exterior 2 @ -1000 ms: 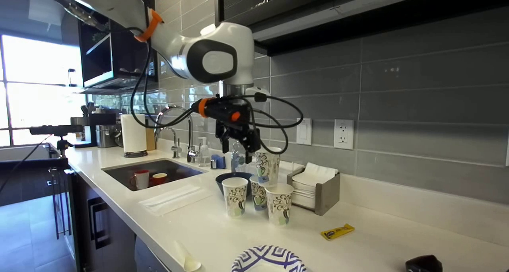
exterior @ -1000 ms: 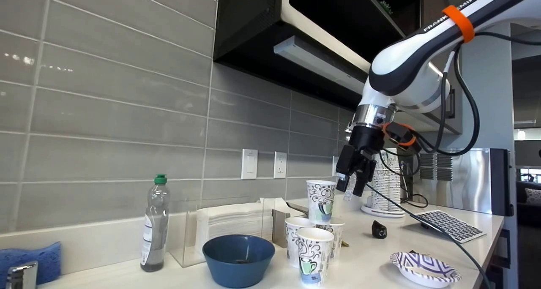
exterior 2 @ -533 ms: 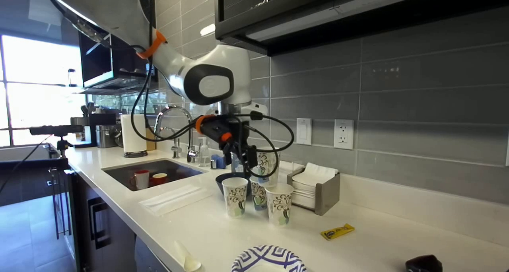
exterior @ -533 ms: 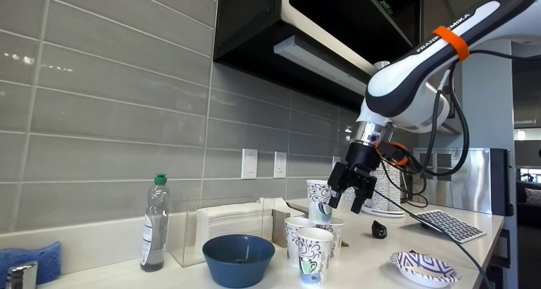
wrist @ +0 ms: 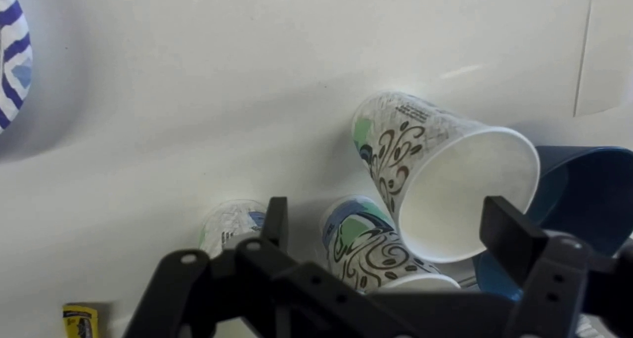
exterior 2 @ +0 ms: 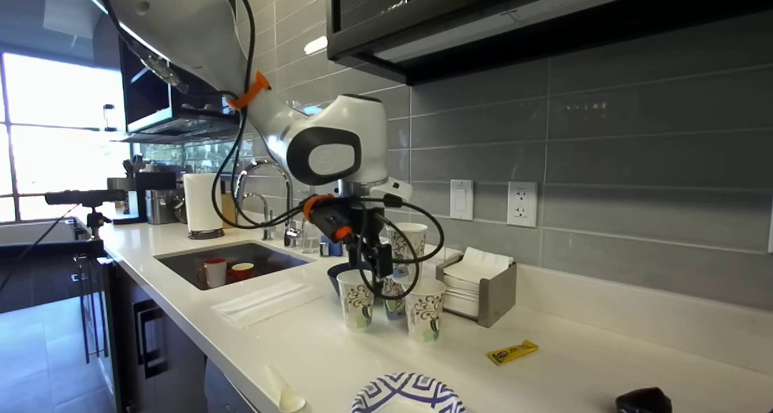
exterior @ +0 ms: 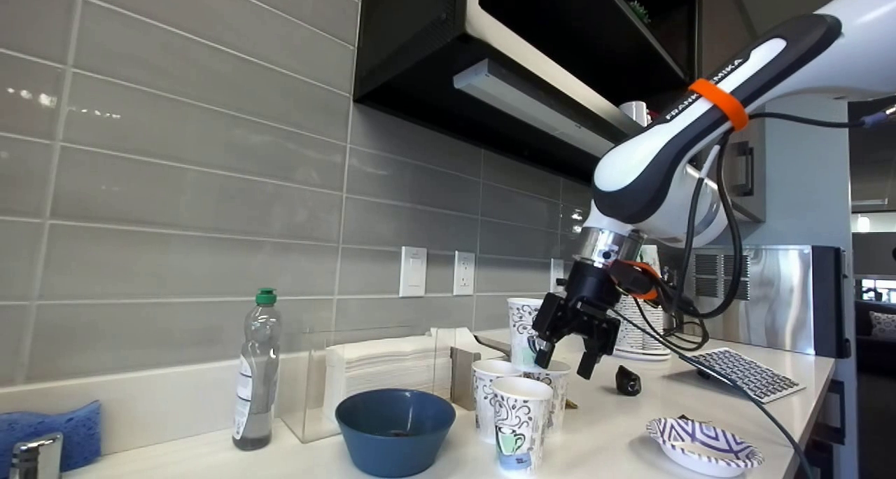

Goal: Stack the cups together

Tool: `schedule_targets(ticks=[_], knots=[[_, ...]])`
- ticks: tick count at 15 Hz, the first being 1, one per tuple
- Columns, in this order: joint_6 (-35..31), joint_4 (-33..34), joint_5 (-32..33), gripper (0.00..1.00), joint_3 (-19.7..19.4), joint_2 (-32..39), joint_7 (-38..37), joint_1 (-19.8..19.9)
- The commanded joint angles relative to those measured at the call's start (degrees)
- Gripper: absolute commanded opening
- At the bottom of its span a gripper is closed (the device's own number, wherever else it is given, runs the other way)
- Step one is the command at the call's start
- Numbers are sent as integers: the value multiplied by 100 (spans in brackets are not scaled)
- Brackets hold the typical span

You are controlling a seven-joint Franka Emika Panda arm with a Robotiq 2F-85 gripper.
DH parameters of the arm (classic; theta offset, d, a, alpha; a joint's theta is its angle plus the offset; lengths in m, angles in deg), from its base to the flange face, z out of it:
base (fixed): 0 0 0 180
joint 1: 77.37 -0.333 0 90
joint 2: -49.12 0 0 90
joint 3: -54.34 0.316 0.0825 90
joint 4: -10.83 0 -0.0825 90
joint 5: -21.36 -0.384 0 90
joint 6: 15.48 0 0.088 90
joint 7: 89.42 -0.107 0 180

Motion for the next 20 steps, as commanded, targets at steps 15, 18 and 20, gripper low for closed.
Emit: schedule_targets(ticks=[15, 18, 20], knots=[[88, 499, -207, 0, 211, 565, -236, 27], [280, 479, 52, 0, 197, 382, -417, 37], [477, 483, 159, 1, 198, 244, -453, 38]])
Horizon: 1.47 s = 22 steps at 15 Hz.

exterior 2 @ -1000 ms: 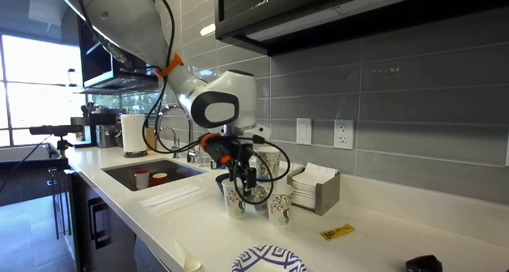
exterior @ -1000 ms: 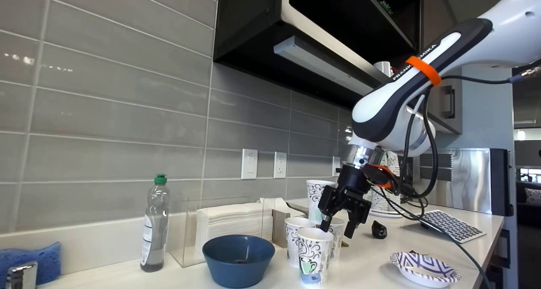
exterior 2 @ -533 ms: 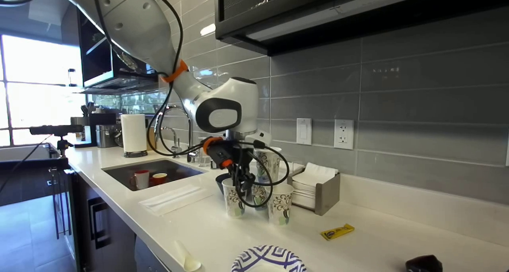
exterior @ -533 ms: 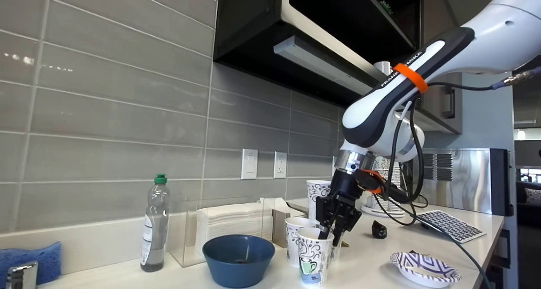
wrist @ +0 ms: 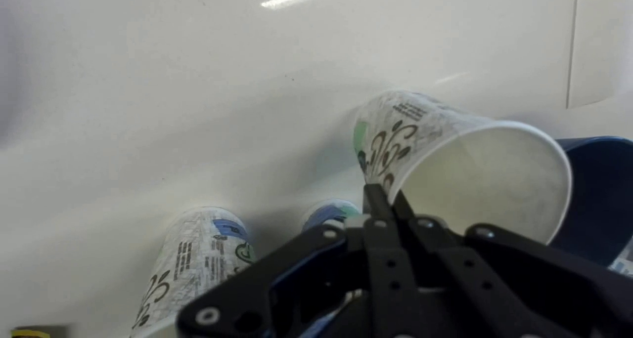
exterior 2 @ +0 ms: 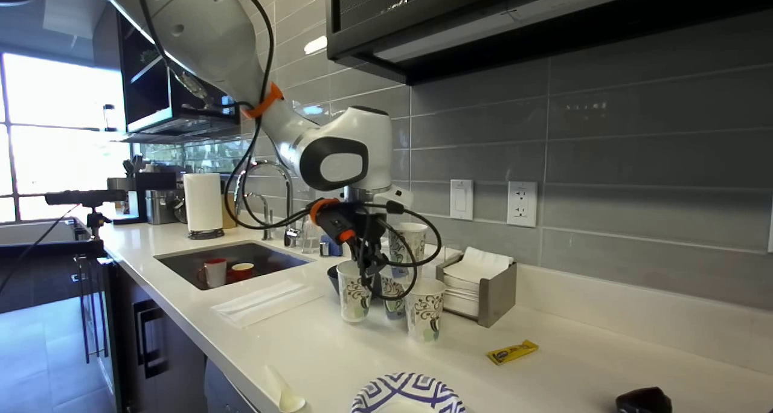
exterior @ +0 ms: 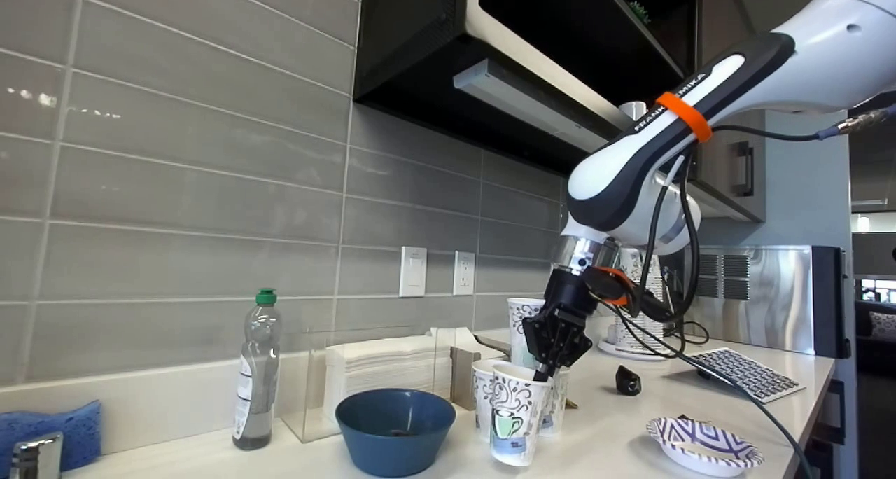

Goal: Stack the cups together

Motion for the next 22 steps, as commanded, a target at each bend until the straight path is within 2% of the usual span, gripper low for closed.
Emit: schedule_targets(ticks=[1, 8, 15, 20, 21, 22], knots=[[488, 12, 365, 1, 23, -358, -271, 54], [1898, 338, 776, 1, 72, -1052, -283, 17], [3252, 1261, 931, 1, -50, -1510, -137, 132], [3752, 1975, 1107, 1, -170, -1604, -69, 273], [3530, 1711, 954, 3, -125, -1630, -111, 218], [3590, 1818, 979, 3, -152, -1638, -103, 242]])
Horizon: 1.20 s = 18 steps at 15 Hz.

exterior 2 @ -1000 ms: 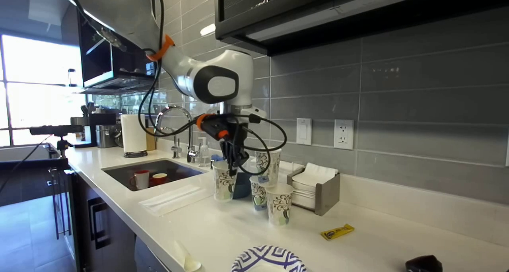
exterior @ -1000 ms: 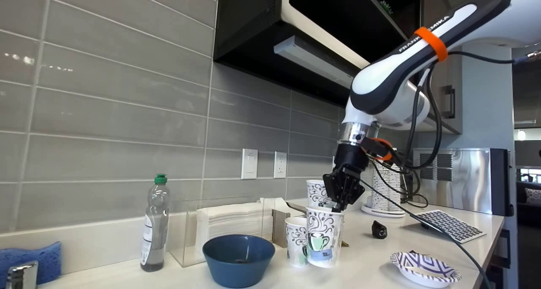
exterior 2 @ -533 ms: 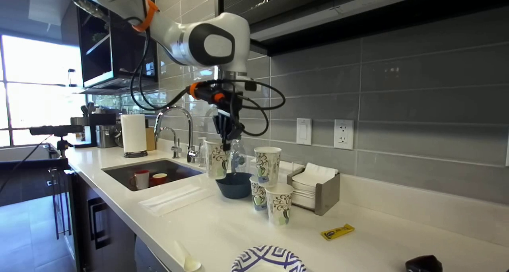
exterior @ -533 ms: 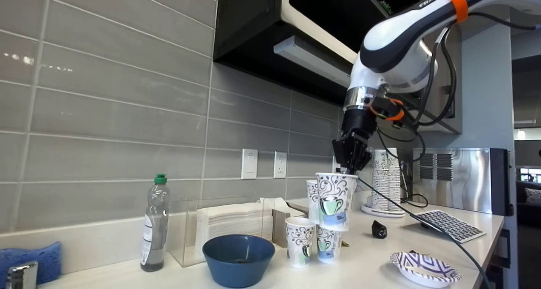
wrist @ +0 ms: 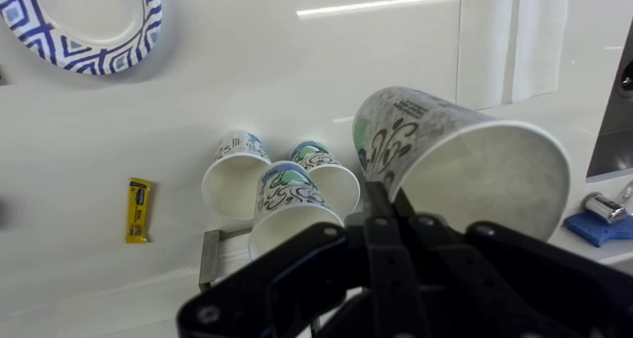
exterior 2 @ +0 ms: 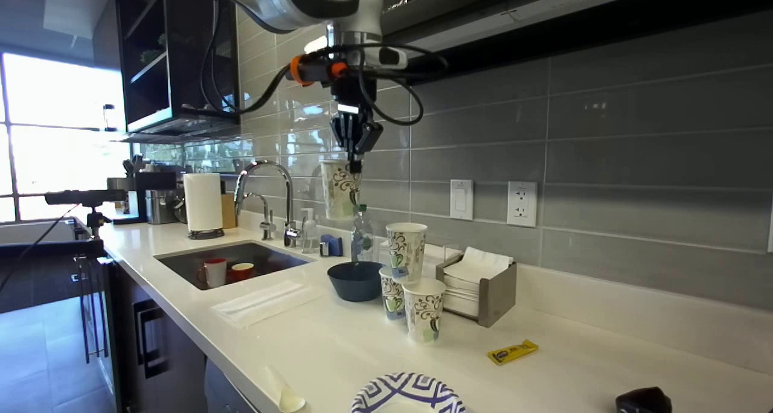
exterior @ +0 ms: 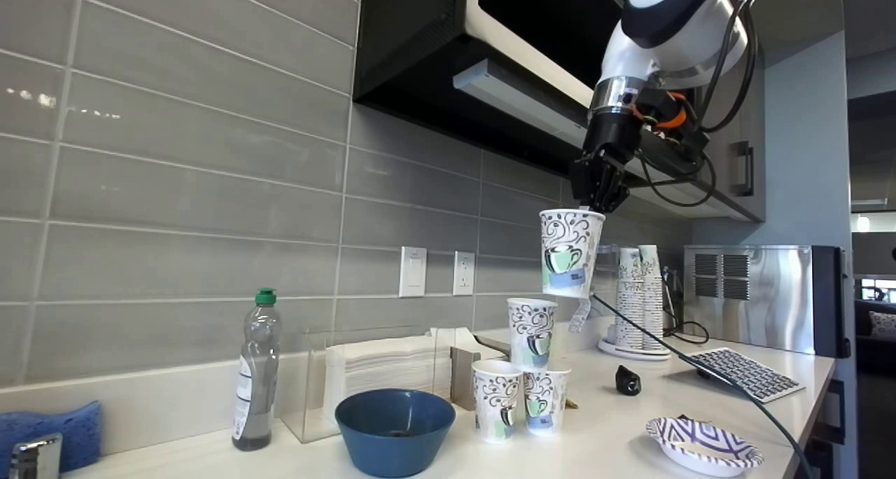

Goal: Stack the cups together

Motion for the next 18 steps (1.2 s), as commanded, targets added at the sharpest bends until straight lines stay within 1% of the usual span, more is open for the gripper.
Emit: schedule_targets(ticks=[1, 3, 4, 9, 12, 18], knots=[[35, 65, 4, 3, -16, 6, 9, 15], [43, 79, 12, 3, -22, 10, 11, 20], [43, 79, 13, 1, -22, 14, 11, 21], [-416, 179, 290, 1, 2, -2, -197, 127], [-555, 241, 520, 1, -29, 63, -222, 215], [-783, 353, 394, 1, -117, 224, -16, 200]])
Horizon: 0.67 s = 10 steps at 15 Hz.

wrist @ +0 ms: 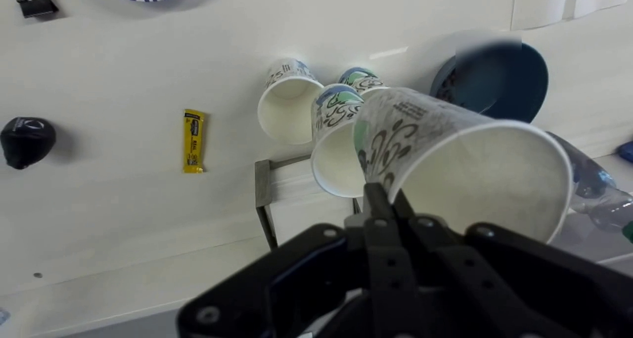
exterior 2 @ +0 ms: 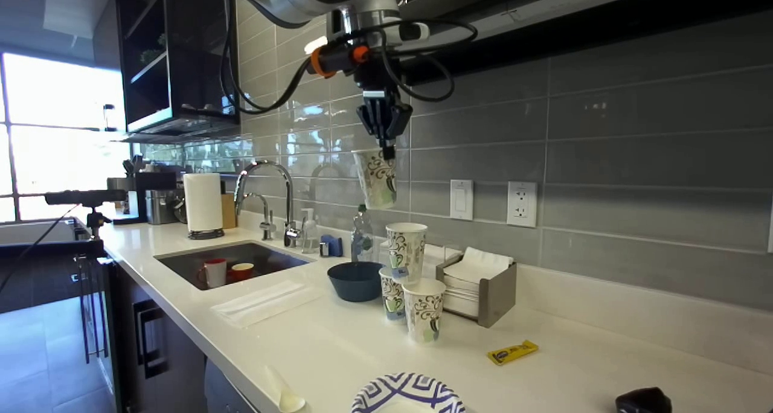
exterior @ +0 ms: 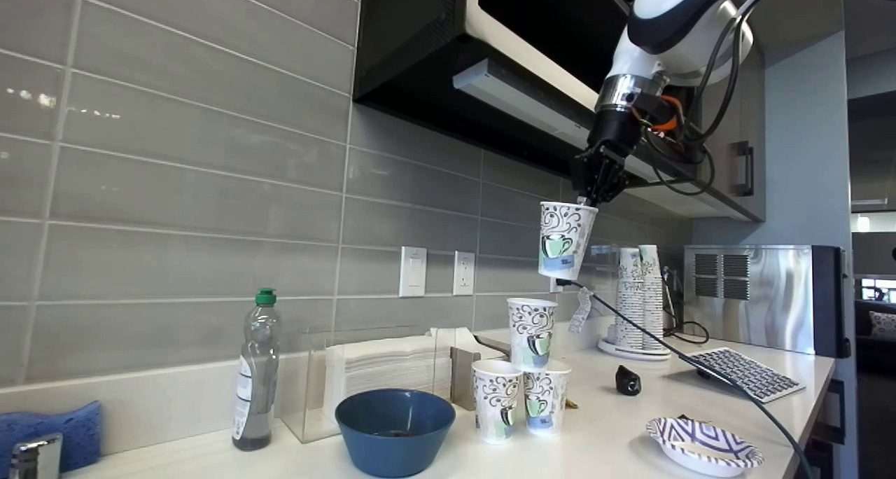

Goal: Stack the cups together

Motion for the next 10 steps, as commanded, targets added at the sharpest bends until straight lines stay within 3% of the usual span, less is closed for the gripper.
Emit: schedule_targets(ticks=[1, 10], knots=[[-61, 232, 19, 1, -18, 206, 91, -28], [-309, 485, -21, 1, -41, 586, 389, -50]])
